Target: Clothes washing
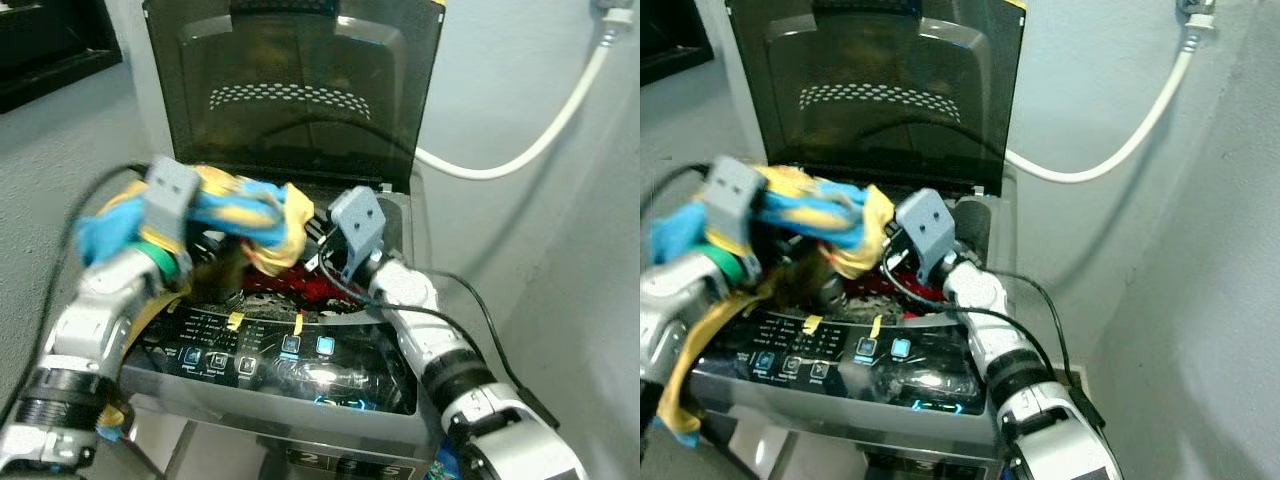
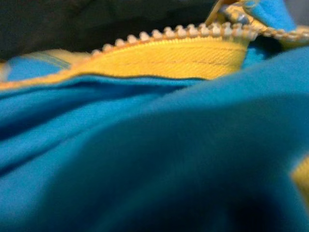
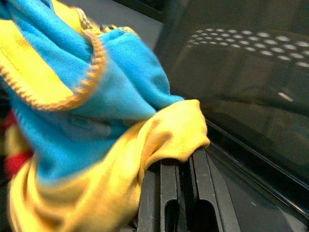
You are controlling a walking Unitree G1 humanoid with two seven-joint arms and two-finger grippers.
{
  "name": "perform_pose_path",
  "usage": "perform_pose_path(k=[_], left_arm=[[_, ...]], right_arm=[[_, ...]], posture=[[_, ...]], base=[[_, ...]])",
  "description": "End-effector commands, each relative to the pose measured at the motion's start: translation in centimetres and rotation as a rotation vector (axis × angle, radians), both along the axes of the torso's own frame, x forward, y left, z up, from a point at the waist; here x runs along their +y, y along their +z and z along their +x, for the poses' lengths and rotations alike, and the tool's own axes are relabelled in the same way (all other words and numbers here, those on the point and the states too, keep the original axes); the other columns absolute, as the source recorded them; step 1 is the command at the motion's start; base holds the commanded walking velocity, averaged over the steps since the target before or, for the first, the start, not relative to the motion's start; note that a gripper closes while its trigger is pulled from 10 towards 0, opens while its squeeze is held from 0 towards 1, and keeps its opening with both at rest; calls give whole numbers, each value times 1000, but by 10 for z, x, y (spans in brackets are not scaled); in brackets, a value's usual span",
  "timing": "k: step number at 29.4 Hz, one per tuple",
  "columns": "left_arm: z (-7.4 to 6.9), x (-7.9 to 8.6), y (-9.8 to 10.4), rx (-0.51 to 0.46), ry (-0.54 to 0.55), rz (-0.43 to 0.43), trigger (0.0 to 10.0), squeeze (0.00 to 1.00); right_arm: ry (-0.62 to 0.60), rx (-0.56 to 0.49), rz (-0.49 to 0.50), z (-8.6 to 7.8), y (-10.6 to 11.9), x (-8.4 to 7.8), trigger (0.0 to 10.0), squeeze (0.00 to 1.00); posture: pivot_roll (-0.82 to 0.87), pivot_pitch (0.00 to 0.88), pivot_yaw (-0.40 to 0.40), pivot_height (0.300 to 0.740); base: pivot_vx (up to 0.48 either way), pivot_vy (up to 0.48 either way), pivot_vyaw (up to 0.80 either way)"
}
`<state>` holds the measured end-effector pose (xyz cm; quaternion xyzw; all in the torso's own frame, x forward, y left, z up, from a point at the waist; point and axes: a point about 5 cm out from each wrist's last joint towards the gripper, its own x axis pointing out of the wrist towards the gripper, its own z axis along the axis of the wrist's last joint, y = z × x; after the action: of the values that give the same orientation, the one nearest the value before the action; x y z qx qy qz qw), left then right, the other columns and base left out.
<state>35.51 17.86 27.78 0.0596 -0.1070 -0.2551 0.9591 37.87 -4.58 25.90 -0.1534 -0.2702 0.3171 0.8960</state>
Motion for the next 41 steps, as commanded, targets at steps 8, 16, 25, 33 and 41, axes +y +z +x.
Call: perform_pose_path(k=[8, 16, 25, 33, 41], left_arm=[[-19, -14, 25, -57, -104, -33, 10000, 1000], [-42, -9, 14, -23, -112, 97, 10000, 0], [-80, -7, -7, 69, -212, 183, 10000, 0], [-94, 16, -8, 119, -167, 260, 10000, 0], [-78, 75, 23, 41, 136, 47, 10000, 0]], right_arm=[[201, -178, -328, -25, 51, 7, 10000, 1000], [294, -83, -364, -32, 37, -16, 10000, 1000], [254, -6, -668, -29, -5, -22, 10000, 1000], [403, 95, -661, -38, -1, -31, 10000, 0], [282, 11, -393, -24, 34, -47, 10000, 0]], posture=[[15, 81, 69, 740], [24, 86, 73, 740], [35, 97, 66, 740], [51, 99, 65, 740], [62, 101, 57, 740]], base=[[0, 0, 0], [0, 0, 0], [0, 0, 0], [0, 0, 0], [0, 0, 0]])
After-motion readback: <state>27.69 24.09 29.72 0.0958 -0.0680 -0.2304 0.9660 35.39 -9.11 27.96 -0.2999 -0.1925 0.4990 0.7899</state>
